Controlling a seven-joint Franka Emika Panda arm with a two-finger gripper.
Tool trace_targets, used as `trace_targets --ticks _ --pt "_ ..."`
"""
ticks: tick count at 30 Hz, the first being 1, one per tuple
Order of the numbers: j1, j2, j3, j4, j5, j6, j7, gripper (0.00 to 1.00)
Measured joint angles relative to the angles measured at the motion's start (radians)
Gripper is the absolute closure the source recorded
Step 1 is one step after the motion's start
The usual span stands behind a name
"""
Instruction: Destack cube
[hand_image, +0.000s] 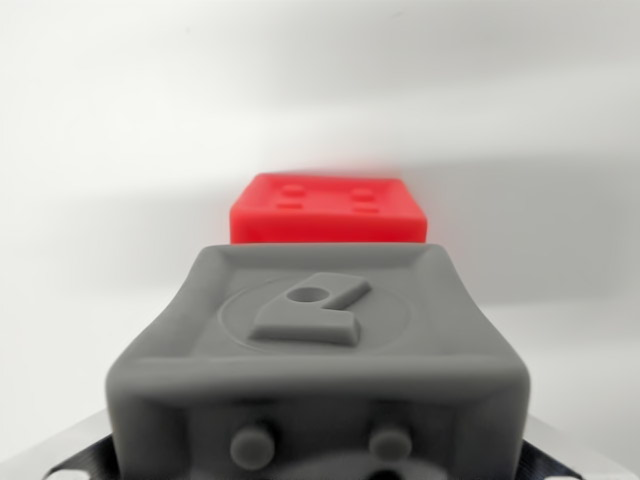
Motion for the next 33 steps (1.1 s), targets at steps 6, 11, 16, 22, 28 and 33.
trace_targets --ticks 6,11,16,22,28,33 --pt "0.000 -0.059 0.005 -0.004 0.031 -0.051 -0.022 1.00" --pt "0.002 -0.105 0.007 -0.005 0.050 -0.093 -0.037 1.00" --pt "0.004 -0.146 0.007 -0.006 0.063 -0.129 -0.049 1.00" --pt "-0.006 -0.143 -0.008 -0.006 0.064 -0.132 -0.069 1.00" --pt "-0.017 -0.144 -0.023 -0.004 0.064 -0.136 -0.090 1.00" --pt "-0.027 -0.146 -0.038 -0.002 0.064 -0.140 -0.108 1.00"
